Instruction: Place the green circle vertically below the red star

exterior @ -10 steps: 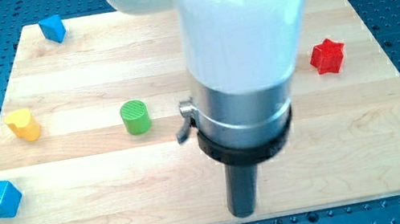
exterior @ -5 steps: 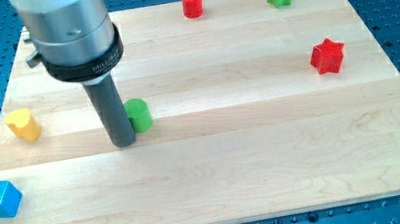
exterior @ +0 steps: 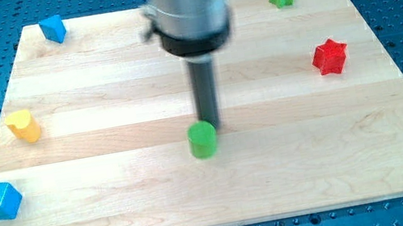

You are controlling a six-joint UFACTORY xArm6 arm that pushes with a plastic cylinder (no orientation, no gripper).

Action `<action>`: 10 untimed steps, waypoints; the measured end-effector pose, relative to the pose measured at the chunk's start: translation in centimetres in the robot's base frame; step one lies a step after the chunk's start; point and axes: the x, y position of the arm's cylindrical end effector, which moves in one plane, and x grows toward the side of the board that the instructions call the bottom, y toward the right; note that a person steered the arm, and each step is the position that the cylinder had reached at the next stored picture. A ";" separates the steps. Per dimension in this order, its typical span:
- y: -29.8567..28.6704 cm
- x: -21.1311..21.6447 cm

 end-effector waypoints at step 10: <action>20.0 1.6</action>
